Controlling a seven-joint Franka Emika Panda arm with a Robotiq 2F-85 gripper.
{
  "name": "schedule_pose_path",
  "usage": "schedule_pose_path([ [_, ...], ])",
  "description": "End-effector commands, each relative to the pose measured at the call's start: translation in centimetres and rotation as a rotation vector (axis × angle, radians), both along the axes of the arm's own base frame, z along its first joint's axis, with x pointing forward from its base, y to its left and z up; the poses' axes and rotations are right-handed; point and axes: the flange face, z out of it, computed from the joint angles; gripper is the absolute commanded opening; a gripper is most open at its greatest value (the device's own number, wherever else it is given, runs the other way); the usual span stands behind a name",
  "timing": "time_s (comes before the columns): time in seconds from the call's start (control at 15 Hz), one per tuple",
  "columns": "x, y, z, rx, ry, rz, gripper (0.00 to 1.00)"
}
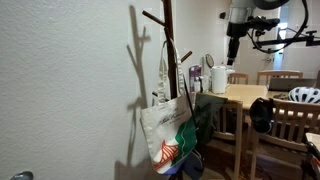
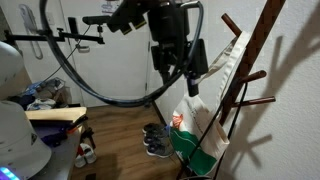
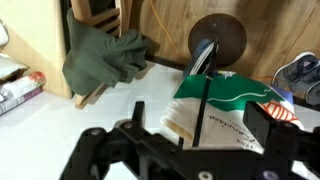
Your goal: Take the bag and hang it on the right side of the stand
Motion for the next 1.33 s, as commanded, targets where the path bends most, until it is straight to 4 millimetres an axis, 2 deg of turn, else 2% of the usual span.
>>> schedule_pose_path([
  [0.0, 4.8, 1.2, 0.2, -0.051, -0.106, 0.081, 1.00],
  [0.33, 9.3, 4.5, -0.6, -0.123, -0.211, 0.300, 1.00],
  [0.53, 10.8, 6.8, -0.8, -0.162, -0.265, 0.433, 1.00],
  [0.67, 10.7, 7.0, -0.5, -0.174, -0.314, 0.453, 1.00],
  [1.07, 8.5, 4.4, 1.9, -0.145, -0.590, 0.449, 1.00],
  [1.13, 8.4, 4.9, 1.2, -0.099, -0.605, 0.466, 1.00],
  [1.2, 8.4, 6.3, -0.8, -0.048, -0.604, 0.480, 1.00],
  [1.27, 7.9, 7.7, -1.0, 0.000, -0.598, 0.495, 1.00],
])
